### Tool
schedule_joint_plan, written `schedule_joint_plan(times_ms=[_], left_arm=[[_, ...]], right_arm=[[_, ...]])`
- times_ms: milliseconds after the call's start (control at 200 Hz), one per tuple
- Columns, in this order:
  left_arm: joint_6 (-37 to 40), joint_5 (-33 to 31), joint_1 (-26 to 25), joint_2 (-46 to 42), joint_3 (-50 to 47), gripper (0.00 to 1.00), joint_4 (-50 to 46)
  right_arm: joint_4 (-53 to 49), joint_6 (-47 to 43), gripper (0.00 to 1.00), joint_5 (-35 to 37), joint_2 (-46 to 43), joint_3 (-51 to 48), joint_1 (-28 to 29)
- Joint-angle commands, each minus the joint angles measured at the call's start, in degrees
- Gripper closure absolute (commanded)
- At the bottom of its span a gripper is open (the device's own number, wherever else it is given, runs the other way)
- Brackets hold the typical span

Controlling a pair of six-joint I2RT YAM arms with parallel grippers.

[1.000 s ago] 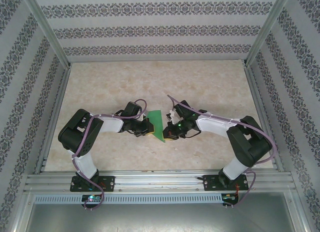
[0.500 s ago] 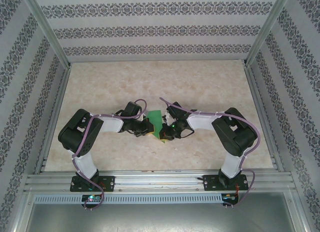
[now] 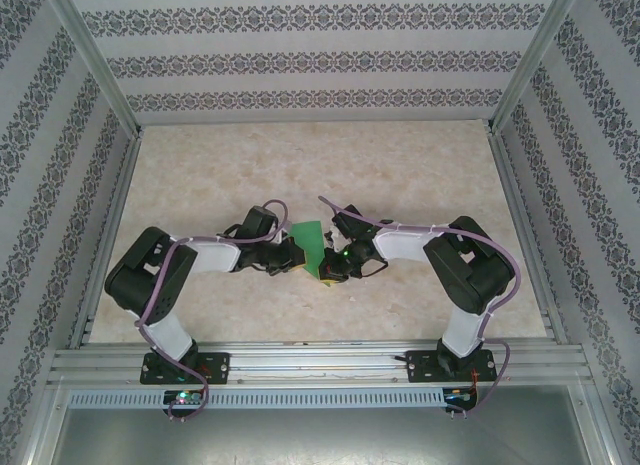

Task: Fold a paper plane with a square sheet of paper (fold left side to right side)
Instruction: Third fold the triangle at the center of the table.

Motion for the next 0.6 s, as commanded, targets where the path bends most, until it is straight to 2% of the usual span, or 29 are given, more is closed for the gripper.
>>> schedule_joint_plan(times_ms=[0, 355, 595], left_arm=[[-3.7, -0.9, -1.8, -2.3, -2.5, 0.92, 6.5], [-7.3, -1.6, -5.4, 1.6, -3.2, 0.93, 14.0], [-7.7, -5.1, -5.5, 3.1, -3.4, 0.95, 13.2]], right_arm=[[-6.3, 0.7, 1.0, 8.7, 1.5, -2.4, 0.9], [-6.2, 1.2, 1.0, 10.4, 2.0, -3.1, 1.5], [-7.1, 0.8, 1.0, 10.6, 2.2, -2.5, 1.6]])
